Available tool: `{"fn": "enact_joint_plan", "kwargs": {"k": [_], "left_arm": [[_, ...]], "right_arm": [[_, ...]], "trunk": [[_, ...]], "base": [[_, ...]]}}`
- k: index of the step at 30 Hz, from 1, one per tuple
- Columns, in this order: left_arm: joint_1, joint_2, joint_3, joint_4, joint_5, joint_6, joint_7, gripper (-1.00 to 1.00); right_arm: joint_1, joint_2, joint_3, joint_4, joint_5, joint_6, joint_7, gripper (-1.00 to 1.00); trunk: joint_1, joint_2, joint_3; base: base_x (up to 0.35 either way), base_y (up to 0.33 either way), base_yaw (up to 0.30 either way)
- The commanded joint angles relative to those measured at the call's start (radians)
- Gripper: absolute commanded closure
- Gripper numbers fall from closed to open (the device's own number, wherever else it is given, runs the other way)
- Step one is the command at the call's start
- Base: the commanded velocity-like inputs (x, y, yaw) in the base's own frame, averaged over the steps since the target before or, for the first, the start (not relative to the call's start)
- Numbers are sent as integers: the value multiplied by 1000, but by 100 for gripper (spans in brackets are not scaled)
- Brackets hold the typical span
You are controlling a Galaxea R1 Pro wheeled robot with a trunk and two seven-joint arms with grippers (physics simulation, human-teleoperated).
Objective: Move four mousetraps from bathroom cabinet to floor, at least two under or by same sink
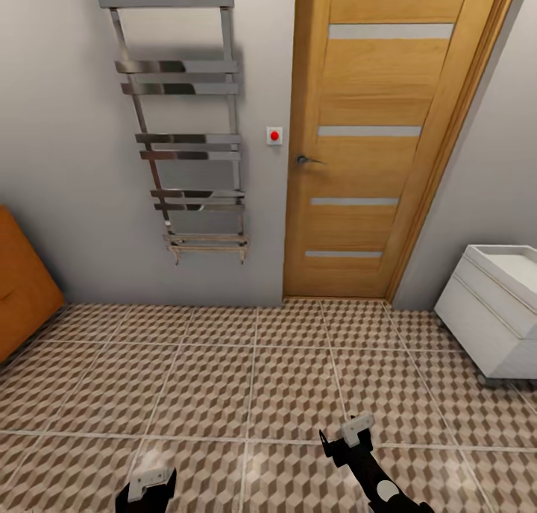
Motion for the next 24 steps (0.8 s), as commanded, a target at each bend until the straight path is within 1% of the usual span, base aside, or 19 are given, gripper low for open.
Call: {"fn": "enact_joint_plan", "kwargs": {"k": [1, 10, 16, 24], "left_arm": [[-1, 0, 7, 1, 0, -3, -5, -100], [-1, 0, 7, 1, 1, -3, -5, -100], [-1, -1, 7, 1, 1, -3, -5, -100], [-1, -1, 6, 1, 1, -3, -5, -100]], "right_arm": [[0, 0, -2, 0, 9, -2, 0, -100], [0, 0, -2, 0, 9, -2, 0, -100], [0, 0, -2, 0, 9, -2, 0, -100], [0, 0, -2, 1, 9, -2, 0, -100]], "trunk": [[0, 0, -2], [0, 0, -12], [0, 0, -20], [0, 0, -29]], "base": [[0, -292, 197], [0, -291, 196], [0, -226, 195], [0, -48, 195]]}}
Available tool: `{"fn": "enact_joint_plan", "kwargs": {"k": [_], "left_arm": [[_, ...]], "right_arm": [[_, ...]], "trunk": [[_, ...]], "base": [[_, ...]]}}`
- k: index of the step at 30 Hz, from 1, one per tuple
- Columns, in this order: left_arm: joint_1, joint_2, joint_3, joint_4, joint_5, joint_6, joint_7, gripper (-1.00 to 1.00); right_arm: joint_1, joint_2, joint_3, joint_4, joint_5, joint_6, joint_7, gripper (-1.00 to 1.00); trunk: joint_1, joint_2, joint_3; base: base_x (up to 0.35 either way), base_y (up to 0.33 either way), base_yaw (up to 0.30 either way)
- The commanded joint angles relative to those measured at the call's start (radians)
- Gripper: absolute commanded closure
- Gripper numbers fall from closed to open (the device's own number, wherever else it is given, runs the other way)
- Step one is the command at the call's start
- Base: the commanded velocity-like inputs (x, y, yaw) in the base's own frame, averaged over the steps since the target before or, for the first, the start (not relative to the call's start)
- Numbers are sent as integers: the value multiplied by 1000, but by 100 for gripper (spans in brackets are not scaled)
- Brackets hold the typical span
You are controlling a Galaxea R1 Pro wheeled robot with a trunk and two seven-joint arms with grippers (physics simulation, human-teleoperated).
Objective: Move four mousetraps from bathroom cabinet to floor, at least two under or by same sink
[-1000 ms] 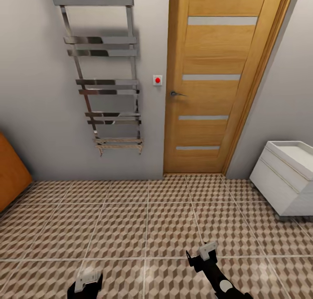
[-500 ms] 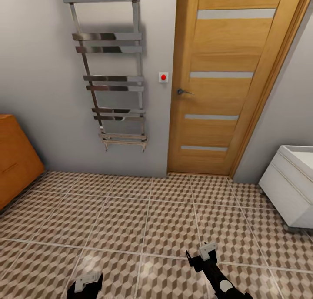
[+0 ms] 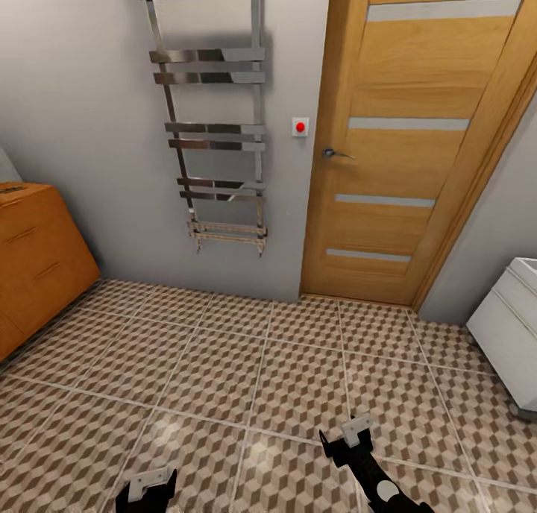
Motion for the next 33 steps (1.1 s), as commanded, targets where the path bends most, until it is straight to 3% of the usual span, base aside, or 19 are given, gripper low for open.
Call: {"fn": "enact_joint_plan", "kwargs": {"k": [1, 33], "left_arm": [[-1, 0, 7, 1, 0, -3, -5, -100], [-1, 1, 8, 1, 2, -3, -5, -100]], "right_arm": [[0, 0, -3, 0, 10, -3, 0, -100], [0, 0, -3, 0, 10, -3, 0, -100]], "trunk": [[0, 0, -2], [0, 0, -41]], "base": [[0, -77, 195], [0, -276, 195]]}}
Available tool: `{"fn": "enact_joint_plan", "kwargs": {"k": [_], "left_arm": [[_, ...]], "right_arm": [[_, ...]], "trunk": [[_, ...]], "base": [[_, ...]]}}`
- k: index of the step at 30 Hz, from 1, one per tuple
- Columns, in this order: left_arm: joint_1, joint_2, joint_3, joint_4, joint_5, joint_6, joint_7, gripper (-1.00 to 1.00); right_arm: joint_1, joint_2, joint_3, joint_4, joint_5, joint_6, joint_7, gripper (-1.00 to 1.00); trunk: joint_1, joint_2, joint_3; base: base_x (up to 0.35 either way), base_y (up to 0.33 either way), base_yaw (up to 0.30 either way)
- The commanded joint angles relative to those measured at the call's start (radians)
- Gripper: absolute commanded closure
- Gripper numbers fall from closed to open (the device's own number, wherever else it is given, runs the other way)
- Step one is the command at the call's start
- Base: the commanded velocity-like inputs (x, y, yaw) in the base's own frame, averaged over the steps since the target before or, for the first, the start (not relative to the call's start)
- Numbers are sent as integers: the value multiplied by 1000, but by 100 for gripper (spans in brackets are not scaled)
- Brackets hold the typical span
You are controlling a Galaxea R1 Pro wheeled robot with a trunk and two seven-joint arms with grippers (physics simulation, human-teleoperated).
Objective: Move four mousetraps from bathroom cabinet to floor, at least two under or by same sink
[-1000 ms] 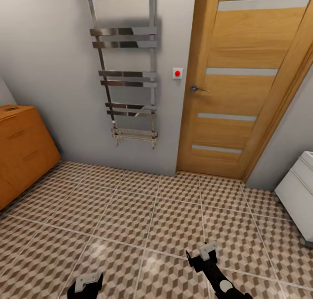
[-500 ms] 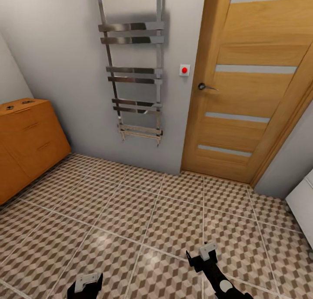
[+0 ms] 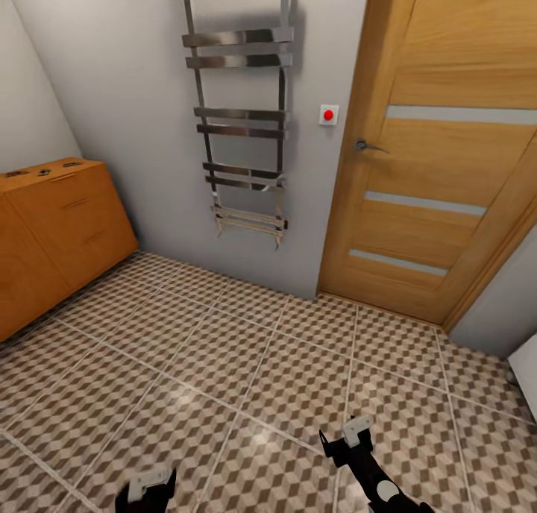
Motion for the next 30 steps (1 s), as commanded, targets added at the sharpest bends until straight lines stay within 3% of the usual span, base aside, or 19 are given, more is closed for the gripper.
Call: {"fn": "enact_joint_plan", "kwargs": {"k": [1, 20, 30], "left_arm": [[-1, 0, 6, 1, 1, -3, -5, -100], [-1, 0, 6, 1, 1, -3, -5, -100], [-1, 0, 6, 1, 1, -5, -5, -100]], "right_arm": [[0, 0, -2, 0, 9, -2, 0, -100], [0, 0, -2, 1, 9, -2, 0, -100], [0, 0, -2, 0, 9, -2, 0, -100]], "trunk": [[0, 0, -2], [0, 0, -25], [0, 0, -37]], "base": [[0, -291, 195], [140, -269, 195], [268, -52, 195]]}}
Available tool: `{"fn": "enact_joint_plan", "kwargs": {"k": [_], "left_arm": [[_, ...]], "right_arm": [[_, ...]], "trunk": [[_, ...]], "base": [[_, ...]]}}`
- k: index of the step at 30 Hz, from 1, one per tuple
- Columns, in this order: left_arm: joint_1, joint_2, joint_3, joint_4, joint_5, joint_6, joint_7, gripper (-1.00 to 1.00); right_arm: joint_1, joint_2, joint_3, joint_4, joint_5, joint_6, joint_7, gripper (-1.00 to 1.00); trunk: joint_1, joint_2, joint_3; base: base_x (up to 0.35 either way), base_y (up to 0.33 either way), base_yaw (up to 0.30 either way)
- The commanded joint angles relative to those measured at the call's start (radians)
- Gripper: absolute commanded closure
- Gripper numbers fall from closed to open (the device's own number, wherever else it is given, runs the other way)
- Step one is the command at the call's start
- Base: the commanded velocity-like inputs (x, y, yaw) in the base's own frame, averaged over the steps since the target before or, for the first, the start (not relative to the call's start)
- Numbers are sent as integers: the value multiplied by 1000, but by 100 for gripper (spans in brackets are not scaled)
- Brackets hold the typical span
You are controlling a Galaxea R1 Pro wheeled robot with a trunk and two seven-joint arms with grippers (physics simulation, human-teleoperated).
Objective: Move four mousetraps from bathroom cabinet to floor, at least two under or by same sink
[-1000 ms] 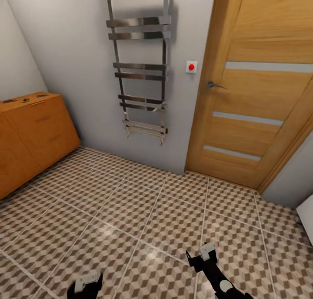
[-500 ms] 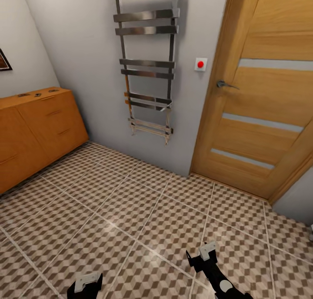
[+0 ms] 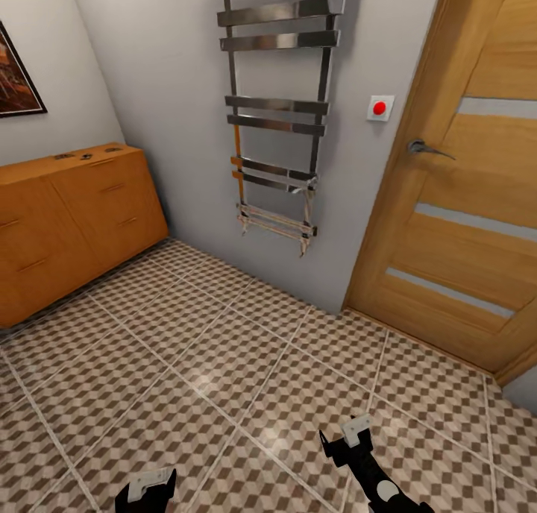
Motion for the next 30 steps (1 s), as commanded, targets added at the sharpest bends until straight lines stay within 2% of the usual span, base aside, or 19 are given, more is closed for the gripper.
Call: {"fn": "enact_joint_plan", "kwargs": {"k": [1, 9, 30], "left_arm": [[-1, 0, 6, 1, 0, -3, -5, -100], [-1, 0, 6, 1, 0, -3, -5, -100], [-1, 0, 6, 1, 0, -3, -5, -100]], "right_arm": [[0, 0, -3, 0, 10, -3, 0, -100], [0, 0, -3, 1, 9, -3, 0, -100], [0, 0, -3, 0, 8, -3, 0, -100]], "trunk": [[0, 0, -2], [0, 0, -8], [0, 0, -5]], "base": [[272, -4, 195], [245, -1, 225], [205, -4, 264]]}}
